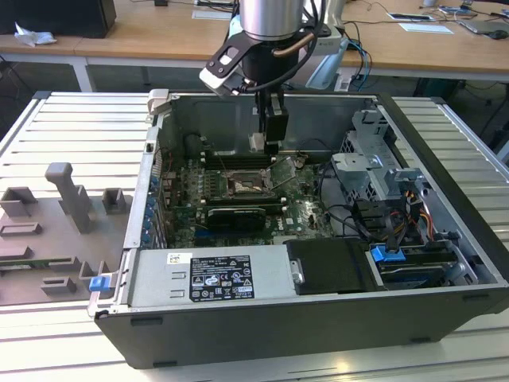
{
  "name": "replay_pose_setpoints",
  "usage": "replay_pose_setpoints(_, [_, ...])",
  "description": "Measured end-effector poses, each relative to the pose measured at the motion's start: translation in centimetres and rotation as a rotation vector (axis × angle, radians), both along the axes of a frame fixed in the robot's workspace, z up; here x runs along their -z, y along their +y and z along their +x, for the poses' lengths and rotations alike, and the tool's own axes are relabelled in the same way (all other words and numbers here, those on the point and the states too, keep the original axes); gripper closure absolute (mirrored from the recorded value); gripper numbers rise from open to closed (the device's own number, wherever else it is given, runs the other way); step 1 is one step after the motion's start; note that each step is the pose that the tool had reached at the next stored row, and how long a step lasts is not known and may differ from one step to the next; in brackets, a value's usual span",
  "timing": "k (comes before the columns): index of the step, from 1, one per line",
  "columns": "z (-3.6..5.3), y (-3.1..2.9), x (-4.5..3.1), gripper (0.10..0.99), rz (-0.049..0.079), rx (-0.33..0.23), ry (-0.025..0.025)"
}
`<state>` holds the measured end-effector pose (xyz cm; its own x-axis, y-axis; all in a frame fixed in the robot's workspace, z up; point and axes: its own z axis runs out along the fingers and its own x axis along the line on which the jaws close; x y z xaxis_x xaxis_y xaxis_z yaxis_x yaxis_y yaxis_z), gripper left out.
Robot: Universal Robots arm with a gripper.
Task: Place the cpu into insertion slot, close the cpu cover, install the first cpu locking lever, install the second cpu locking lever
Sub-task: 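Place the cpu into insertion slot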
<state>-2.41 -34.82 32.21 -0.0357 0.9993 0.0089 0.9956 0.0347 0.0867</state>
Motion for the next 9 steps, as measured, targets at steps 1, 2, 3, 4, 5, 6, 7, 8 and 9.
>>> replay_pose_setpoints(1, [0.00, 0.00, 0.04, 0.545, 0.000, 0.000, 0.0000])
replay_pose_setpoints(2, [0.00, 0.00, 0.07, 0.545, 0.000, 0.001, 0.0000])
replay_pose_setpoints(3, [0.00, 0.00, 0.11, 0.545, 0.000, 0.001, 0.0000])
replay_pose_setpoints(4, [0.00, 0.00, 0.14, 0.545, 0.000, 0.001, 0.0000])
replay_pose_setpoints(5, [0.00, 0.00, 0.20, 0.545, 0.000, 0.002, 0.0000])
replay_pose_setpoints(6, [0.00, 0.00, 0.27, 0.545, 0.000, 0.002, 0.0000])
replay_pose_setpoints(7, [0.00, 0.00, 0.32, 0.545, -0.001, 0.003, 0.0000])
replay_pose_setpoints(8, [0.00, 0.00, 0.42, 0.545, -0.001, 0.004, 0.0000])
replay_pose_setpoints(9, [0.00, 0.00, 0.46, 0.545, -0.001, 0.004, 0.0000])
